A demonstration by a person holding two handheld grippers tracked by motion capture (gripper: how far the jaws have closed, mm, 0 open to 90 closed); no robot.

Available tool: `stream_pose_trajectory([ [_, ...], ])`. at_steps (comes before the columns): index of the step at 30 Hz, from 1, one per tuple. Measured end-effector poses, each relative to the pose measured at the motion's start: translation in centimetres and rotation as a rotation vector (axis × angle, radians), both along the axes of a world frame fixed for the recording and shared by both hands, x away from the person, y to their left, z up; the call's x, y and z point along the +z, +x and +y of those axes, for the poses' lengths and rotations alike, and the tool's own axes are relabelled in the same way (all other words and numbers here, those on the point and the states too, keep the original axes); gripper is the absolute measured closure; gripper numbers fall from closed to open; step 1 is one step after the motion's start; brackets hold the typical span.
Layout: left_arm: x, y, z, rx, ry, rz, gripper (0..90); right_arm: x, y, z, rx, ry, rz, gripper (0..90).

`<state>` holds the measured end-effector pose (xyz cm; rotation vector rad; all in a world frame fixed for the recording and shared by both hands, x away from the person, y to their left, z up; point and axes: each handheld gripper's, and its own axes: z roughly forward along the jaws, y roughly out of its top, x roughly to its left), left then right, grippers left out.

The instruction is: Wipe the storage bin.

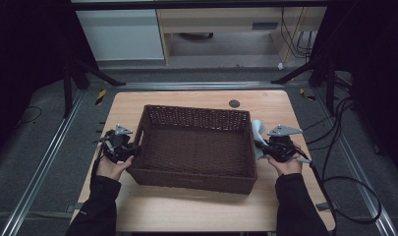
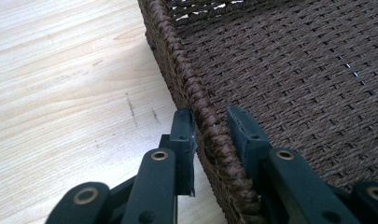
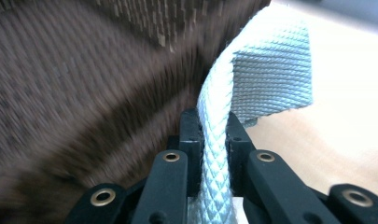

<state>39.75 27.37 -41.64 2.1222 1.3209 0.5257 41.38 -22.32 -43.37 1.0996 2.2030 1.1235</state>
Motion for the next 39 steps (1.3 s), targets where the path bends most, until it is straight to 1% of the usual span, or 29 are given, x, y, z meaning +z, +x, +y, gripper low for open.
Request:
stream_pose_trajectory([
  [1,0.0,0.1,0.0,0.002,-0.002,0.000,72.0,0.5,-0.1,0.1,0.004,0.004,-0.018,82.4],
  [2,0.0,0.2,0.0,0.003,-0.004,-0.002,72.1,0.7,-0.2,0.2,0.005,0.000,-0.027,82.4],
  [3,0.0,0.4,0.0,0.003,-0.004,-0.001,72.0,0.8,-0.2,0.3,0.009,-0.007,-0.029,82.4],
  [5,0.0,0.7,0.1,0.004,-0.006,-0.002,72.0,0.4,-0.2,0.7,0.018,-0.032,-0.016,82.5],
  [6,0.0,0.8,0.1,0.002,-0.006,-0.003,71.9,0.0,-0.1,0.8,0.021,-0.045,-0.001,82.5],
  [7,0.0,0.9,0.1,-0.001,-0.005,-0.004,71.8,-0.3,-0.1,0.8,0.022,-0.051,0.005,82.5],
  [10,0.0,0.8,0.1,-0.007,-0.008,-0.006,70.6,-1.5,0.1,0.7,0.019,-0.062,0.051,82.4],
  [11,0.0,0.9,0.2,-0.006,-0.009,-0.006,70.0,-1.8,0.1,0.7,0.020,-0.064,0.059,82.5],
  [12,0.0,0.9,0.2,-0.003,-0.007,-0.005,69.2,-2.2,0.1,0.6,0.018,-0.055,0.080,82.5],
  [15,0.0,0.8,0.3,0.009,-0.006,-0.008,64.4,-3.3,0.2,0.5,0.018,-0.059,0.122,82.5],
  [16,0.0,0.7,0.3,0.012,-0.005,-0.010,61.6,-3.7,0.2,0.6,0.020,-0.072,0.135,82.5],
  [19,0.0,0.5,0.5,0.008,-0.010,-0.007,56.8,-4.5,0.3,0.6,0.021,-0.074,0.174,82.4],
  [21,0.1,0.2,0.6,0.000,-0.015,-0.004,54.7,-4.7,0.3,0.6,0.023,-0.075,0.189,82.4],
  [23,0.1,0.0,0.6,-0.004,-0.012,-0.010,54.2,-4.5,0.2,0.6,0.024,-0.074,0.183,82.4],
  [24,0.1,-0.1,0.5,-0.012,-0.015,-0.009,54.7,-4.1,0.1,0.4,0.022,-0.069,0.170,82.4],
  [25,0.1,-0.2,0.5,-0.019,-0.009,-0.005,55.1,-3.6,-0.1,0.3,0.017,-0.058,0.149,82.4],
  [26,0.1,-0.3,0.4,-0.019,-0.003,-0.007,55.3,-2.9,-0.2,0.1,0.014,-0.043,0.118,82.4],
  [27,0.0,-0.3,0.4,-0.020,-0.004,-0.008,55.8,-2.2,-0.5,-0.1,0.009,-0.022,0.089,82.4],
  [29,0.0,-0.3,0.5,-0.022,-0.020,0.001,58.3,-0.7,-1.1,-0.4,0.008,0.010,0.037,82.4],
  [31,-0.1,-0.3,0.4,-0.026,-0.038,0.009,63.5,0.4,-1.6,-0.4,0.022,0.018,0.008,82.5],
  [32,0.0,-0.3,0.4,-0.024,-0.034,0.011,66.3,0.6,-1.8,-0.3,0.031,0.014,0.001,82.5],
  [35,-0.1,-0.4,0.4,-0.006,-0.041,0.012,68.6,0.1,-2.0,0.1,0.042,-0.007,0.019,82.5],
  [39,0.0,-0.4,0.2,0.004,-0.034,0.004,70.5,-1.5,-1.9,0.2,0.037,-0.049,0.070,82.5],
])
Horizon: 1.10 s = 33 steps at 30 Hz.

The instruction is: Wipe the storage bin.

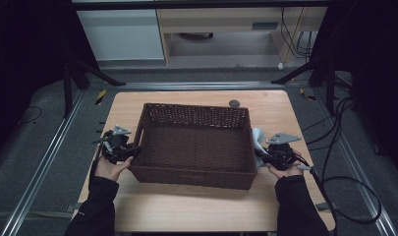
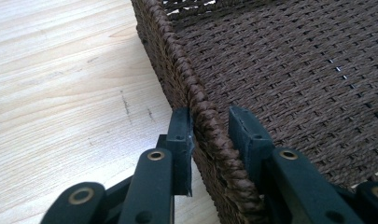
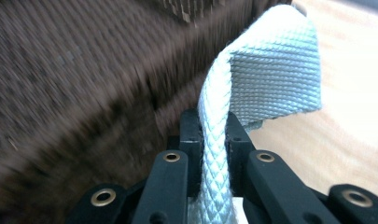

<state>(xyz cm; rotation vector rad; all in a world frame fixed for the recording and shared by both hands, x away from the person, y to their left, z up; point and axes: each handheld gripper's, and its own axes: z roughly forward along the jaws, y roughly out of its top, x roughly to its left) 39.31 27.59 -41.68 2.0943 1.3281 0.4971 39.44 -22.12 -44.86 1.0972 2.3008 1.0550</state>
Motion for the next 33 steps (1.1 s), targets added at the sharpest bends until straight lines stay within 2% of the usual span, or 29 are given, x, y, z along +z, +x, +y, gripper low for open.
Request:
stream_pose_trajectory([
  [7,0.1,0.1,-0.1,0.010,0.007,-0.002,72.0,-2.5,-0.5,0.1,-0.011,-0.008,0.087,82.5],
  [11,0.1,0.2,-0.2,0.017,0.006,-0.002,72.6,-2.8,-0.5,0.2,-0.009,-0.012,0.103,82.5],
  [13,0.0,0.4,-0.2,0.021,0.000,0.000,72.6,-2.0,-0.5,0.1,-0.012,-0.003,0.067,82.5],
  [16,0.0,0.8,-0.2,0.027,-0.007,-0.002,72.6,0.4,-0.8,-0.3,-0.014,0.043,-0.025,82.5],
  [19,0.0,1.4,-0.4,0.036,-0.003,-0.002,72.6,1.9,-1.0,-0.5,-0.009,0.056,-0.070,82.5],
  [22,0.0,1.8,-0.5,0.039,0.007,-0.005,72.6,2.5,-1.1,-0.3,0.007,0.051,-0.081,82.6],
  [28,0.0,2.5,-0.5,0.031,0.007,-0.006,72.5,1.2,-0.8,0.0,0.024,0.019,-0.034,82.7],
  [33,0.0,2.5,-0.4,0.026,-0.002,-0.008,71.9,-1.1,-0.6,-0.2,0.014,0.008,0.043,82.8],
])
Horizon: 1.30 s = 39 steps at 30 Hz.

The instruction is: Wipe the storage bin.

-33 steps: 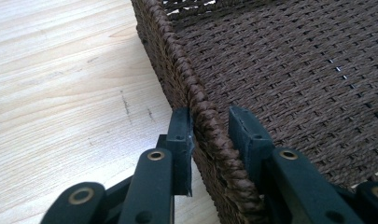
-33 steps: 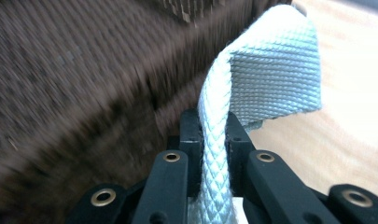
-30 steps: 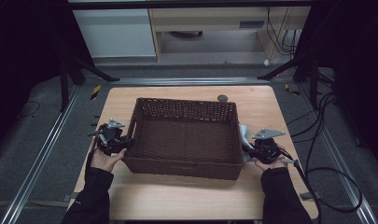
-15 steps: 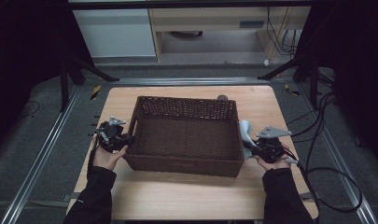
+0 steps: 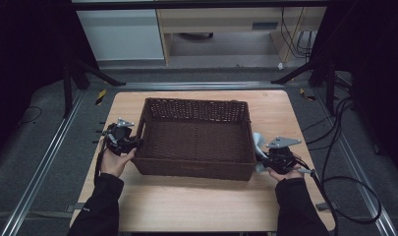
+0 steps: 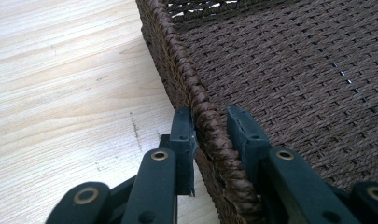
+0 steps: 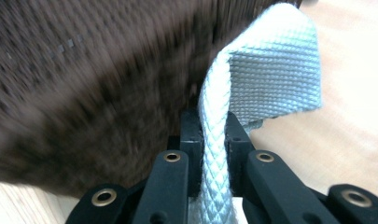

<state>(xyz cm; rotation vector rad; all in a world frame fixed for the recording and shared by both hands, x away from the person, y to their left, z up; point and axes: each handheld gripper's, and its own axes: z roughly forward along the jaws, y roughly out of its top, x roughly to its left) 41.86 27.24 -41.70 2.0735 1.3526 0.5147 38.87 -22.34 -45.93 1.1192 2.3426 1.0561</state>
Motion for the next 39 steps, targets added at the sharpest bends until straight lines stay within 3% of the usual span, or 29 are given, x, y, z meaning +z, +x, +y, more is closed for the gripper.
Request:
stream_pose_trajectory([
  [4,0.0,0.0,0.0,0.001,0.003,-0.002,71.8,-1.7,0.3,0.3,0.003,-0.034,0.059,82.8],
  [6,0.0,0.0,-0.1,0.003,0.006,-0.002,71.9,-1.6,0.4,0.4,0.004,-0.031,0.061,82.7],
  [8,0.0,0.0,-0.1,0.004,0.007,-0.003,72.1,-1.0,0.3,0.3,-0.005,-0.026,0.034,82.7],
  [13,0.0,0.5,-0.1,0.006,0.005,-0.004,72.1,2.5,-0.6,0.2,0.003,0.024,-0.088,82.8],
  [16,0.0,0.7,-0.1,0.006,0.009,-0.007,72.1,3.8,-1.0,0.3,0.012,0.012,-0.116,82.9],
  [21,0.0,0.7,-0.1,0.006,0.013,-0.008,71.9,2.8,-1.1,0.2,0.016,-0.011,-0.081,83.0],
  [28,0.0,1.2,-0.1,0.015,0.003,-0.013,72.0,-0.2,-0.9,0.1,0.006,-0.036,0.016,83.0],
  [33,0.0,1.7,-0.1,0.017,0.010,-0.015,71.3,-1.6,-0.4,0.2,0.019,-0.051,0.076,82.9],
  [36,0.0,1.8,-0.1,0.017,0.012,-0.019,71.3,-1.0,-0.4,0.0,0.019,-0.045,0.063,82.9],
  [39,0.0,1.9,-0.1,0.017,0.014,-0.019,71.4,0.9,-1.0,-0.4,0.017,-0.010,-0.006,82.9],
])
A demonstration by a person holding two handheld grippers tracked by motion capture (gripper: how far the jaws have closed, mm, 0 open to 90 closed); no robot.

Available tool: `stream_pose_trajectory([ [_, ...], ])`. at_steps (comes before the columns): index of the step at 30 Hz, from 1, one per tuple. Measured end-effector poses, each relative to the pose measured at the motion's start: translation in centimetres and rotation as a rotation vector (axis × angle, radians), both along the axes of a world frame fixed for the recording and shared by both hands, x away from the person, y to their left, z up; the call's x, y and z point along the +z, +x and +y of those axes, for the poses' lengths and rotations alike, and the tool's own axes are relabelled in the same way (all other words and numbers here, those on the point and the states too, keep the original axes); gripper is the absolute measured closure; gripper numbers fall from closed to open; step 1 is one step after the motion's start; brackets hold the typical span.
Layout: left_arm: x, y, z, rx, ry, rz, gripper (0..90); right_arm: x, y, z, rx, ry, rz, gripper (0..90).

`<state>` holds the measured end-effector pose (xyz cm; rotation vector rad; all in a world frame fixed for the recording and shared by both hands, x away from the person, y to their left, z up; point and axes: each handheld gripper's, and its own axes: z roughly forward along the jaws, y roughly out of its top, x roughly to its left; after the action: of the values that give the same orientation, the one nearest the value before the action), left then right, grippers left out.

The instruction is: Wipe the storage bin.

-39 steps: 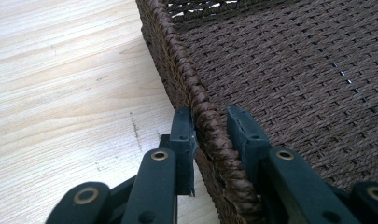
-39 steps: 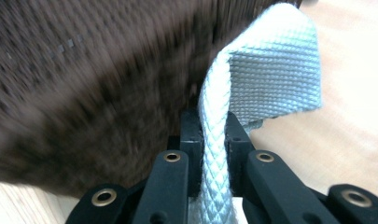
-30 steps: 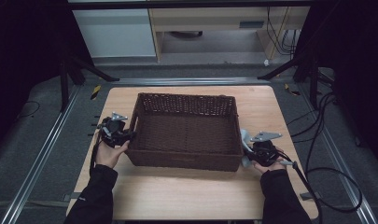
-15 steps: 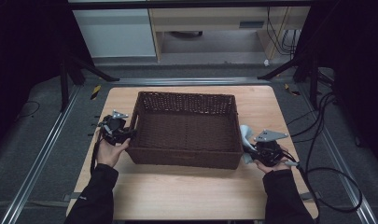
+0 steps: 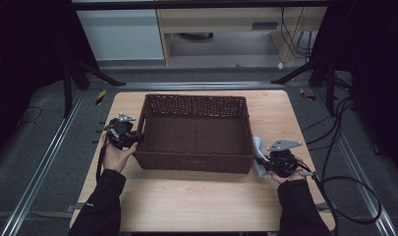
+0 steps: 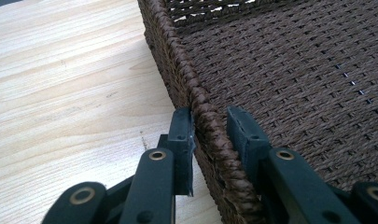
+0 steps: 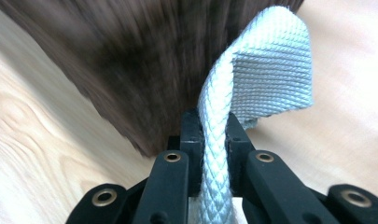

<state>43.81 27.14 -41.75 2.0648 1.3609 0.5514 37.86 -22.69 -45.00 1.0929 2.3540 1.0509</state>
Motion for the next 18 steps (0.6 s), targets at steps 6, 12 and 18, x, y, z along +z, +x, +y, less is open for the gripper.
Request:
stream_pose_trajectory([
  [6,0.0,0.0,0.0,-0.003,-0.002,0.002,71.3,2.6,-1.1,0.6,0.027,0.010,-0.082,83.0],
  [12,0.0,0.0,0.0,-0.004,-0.002,0.002,71.0,0.0,-1.3,0.8,0.024,-0.039,-0.009,83.0],
  [18,0.0,0.0,0.0,0.001,-0.001,-0.001,71.2,-1.9,-1.4,0.6,0.020,-0.031,0.052,82.9],
])
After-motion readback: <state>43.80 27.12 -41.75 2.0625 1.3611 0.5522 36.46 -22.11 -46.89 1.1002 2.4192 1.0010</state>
